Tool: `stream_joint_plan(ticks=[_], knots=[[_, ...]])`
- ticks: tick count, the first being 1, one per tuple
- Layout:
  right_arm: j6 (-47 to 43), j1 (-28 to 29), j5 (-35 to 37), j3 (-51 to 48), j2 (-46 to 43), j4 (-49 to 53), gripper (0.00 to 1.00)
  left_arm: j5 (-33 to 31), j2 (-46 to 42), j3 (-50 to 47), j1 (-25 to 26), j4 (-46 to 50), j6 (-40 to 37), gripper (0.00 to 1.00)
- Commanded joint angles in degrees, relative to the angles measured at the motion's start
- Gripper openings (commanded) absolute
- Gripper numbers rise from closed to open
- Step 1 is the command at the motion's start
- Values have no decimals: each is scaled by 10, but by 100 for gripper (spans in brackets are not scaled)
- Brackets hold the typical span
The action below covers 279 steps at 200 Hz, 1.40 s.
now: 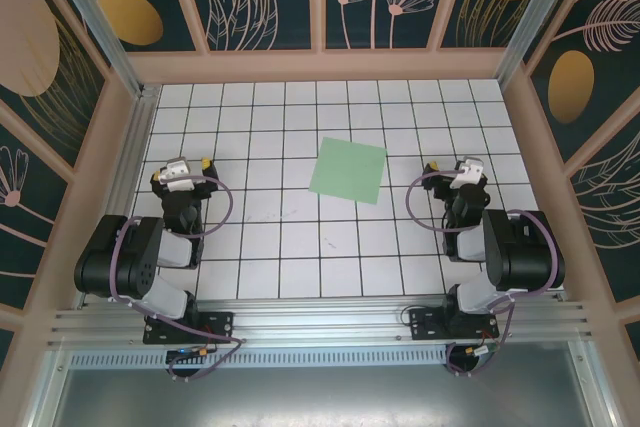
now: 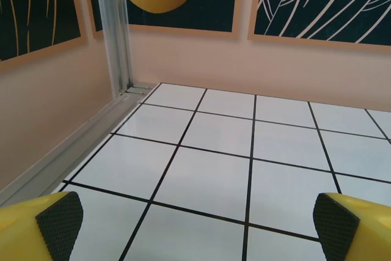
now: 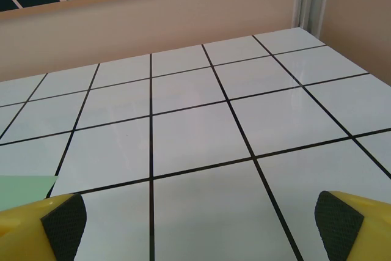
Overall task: Fold a paper plane with a square sheet of paper (pick it up from the middle)
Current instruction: Move the square sheet of paper to the center of the table.
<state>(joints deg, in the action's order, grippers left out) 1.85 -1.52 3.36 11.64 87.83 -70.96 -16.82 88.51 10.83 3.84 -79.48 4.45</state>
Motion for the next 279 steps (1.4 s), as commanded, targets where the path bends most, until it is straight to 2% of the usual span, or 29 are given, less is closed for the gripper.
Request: stream_joint_plan(ticks=[1,131,158,189,210,228,245,264,279], knots=[[3,-4,-7,11,3,-16,99,10,1,0,-4,-18,-10,98],[3,-4,-7,12,4,-14,99,5,1,2,-4,-15,-8,99],[0,2,5,17,-6,1,99,-7,0,-10,-4,-41,-8,99],[-8,26,47,109,-92,225,99,-31,-47,-30,-4,-36,0,99],[41,55,77,180,-142,370,99,-61,-132,-25,-4,43,14,99],[120,81,81,270,-143,537,99,-78,-211,15,-5,191,50,98],[189,113,77,343,-115,644,99,-72,-267,67,-4,345,109,99],[204,167,52,419,-64,737,99,-79,-304,105,-4,472,193,99],[224,211,61,484,-12,804,99,-65,-323,118,-4,531,230,99]])
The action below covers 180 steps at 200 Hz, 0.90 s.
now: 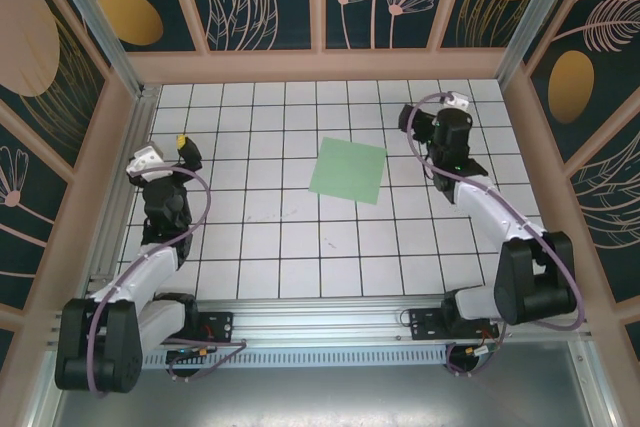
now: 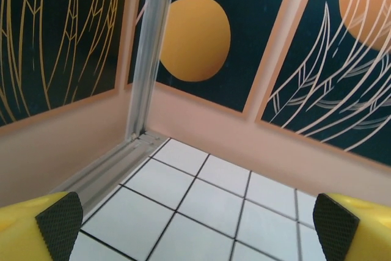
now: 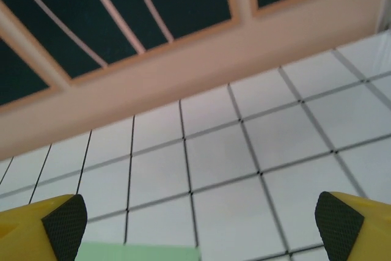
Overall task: Fold a paper plane with a square sheet of paper (pick it up from the middle)
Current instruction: Move the square sheet of paper to the center of the table.
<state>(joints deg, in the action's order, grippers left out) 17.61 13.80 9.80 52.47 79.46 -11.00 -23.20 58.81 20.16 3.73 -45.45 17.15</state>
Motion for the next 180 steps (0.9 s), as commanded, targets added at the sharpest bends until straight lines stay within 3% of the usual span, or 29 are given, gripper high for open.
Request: stream_joint_plan(ticks=[1,37,87,144,180], knots=[[68,62,-3,79,75,208,99,1,-27,25,-3,193,105,98],[127,144,7,208,200,307,95,55,-60,32,-3,269,139,98],[166,187,-59,335,346,345,87,96,-38,73,-3,366,138,98],[160,218,-87,439,468,377,81,177,-12,90,-3,365,137,99],[152,240,-94,440,487,398,80,220,-7,91,-3,367,135,99]])
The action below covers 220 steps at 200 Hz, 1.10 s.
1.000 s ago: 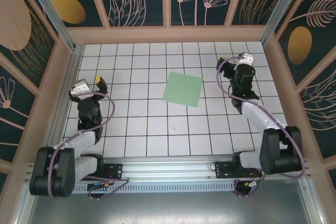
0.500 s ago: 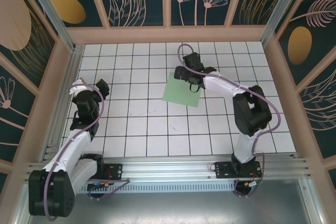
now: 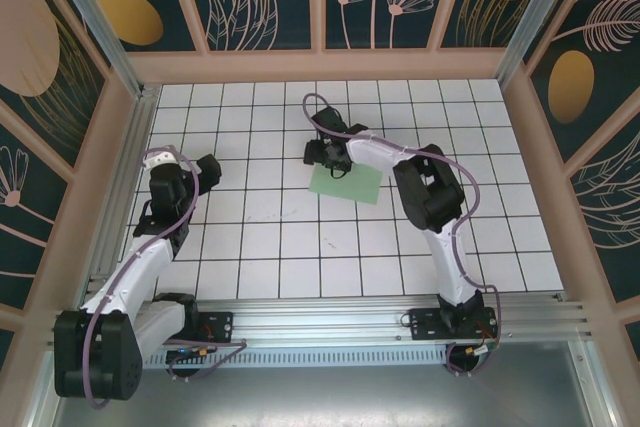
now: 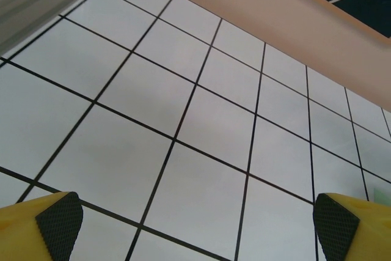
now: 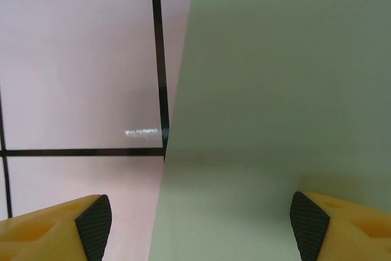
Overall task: Fold a paper plane with a square sheet of paper (pick it up from the middle)
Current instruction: Move the square sheet of paper to the center of the table, then first fold in half a square sheet of paper at the center of the table.
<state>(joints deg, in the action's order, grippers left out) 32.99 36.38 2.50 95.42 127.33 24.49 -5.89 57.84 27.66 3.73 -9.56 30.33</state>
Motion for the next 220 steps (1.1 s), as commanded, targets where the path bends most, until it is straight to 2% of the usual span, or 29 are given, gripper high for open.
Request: stream_joint_plan(ticks=[1,59,79,107,130,150,180,204,220], knots=[[-2,15,-25,9,9,43,79,49,3,16,-3,9,3,99],[22,94,-79,-195,-105,24,79,140,27,31,-2,32,29,99],[42,98,-89,-204,-136,-1,79,170,45,30,1,24,63,98],[65,75,-49,-169,-187,-5,83,187,62,30,24,13,107,95],[68,36,-24,-219,-255,-4,84,184,80,34,75,7,147,90],[24,-23,-54,-276,-300,-1,81,192,116,46,122,3,190,81],[-59,-73,-77,-291,-302,42,76,173,182,80,215,12,251,71],[-74,-97,-92,-301,-291,43,64,164,240,113,283,10,290,62],[-78,-102,-88,-298,-274,45,60,161,276,133,317,3,306,57]])
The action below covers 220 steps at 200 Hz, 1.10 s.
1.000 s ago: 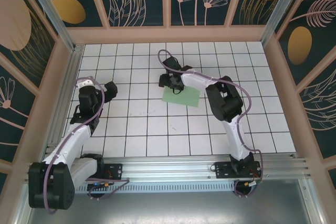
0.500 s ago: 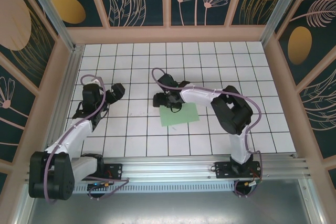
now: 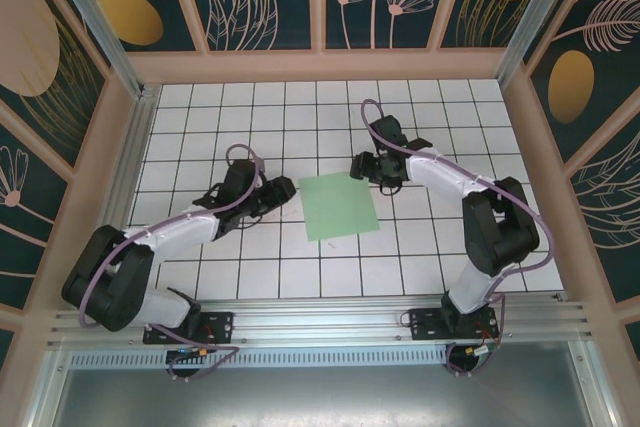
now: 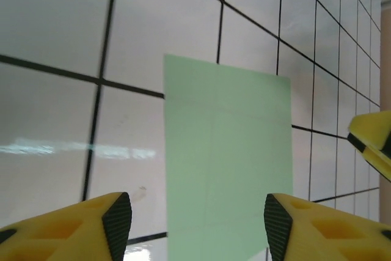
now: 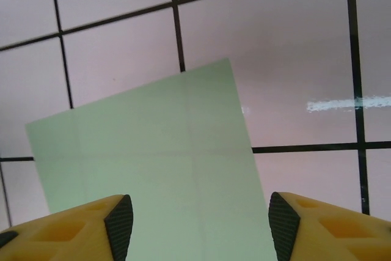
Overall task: Fold a paper plane with a square sheet of paper (pick it up from the middle)
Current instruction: First fold in half a square sheet of paper at the center of the table.
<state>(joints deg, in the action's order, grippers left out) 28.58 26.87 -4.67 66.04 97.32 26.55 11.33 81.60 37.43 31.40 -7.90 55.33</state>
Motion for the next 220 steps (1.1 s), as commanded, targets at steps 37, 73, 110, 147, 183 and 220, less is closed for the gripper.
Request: stream_joint_plan(ticks=[37,73,110,147,183,220], knots=[[-40,-8,-23,-1,65,15,54,-18,111,76,73,-14,72,40],[-41,-9,-20,-1,89,11,46,-12,157,98,76,-11,69,31],[-44,-9,-26,-6,97,12,46,-14,191,103,79,-4,69,27],[-47,-3,-37,-8,94,16,47,-18,216,105,79,10,69,22],[-16,3,53,-2,61,31,52,-25,223,106,79,22,65,18],[-18,25,65,10,38,39,61,-32,222,105,79,29,61,15]])
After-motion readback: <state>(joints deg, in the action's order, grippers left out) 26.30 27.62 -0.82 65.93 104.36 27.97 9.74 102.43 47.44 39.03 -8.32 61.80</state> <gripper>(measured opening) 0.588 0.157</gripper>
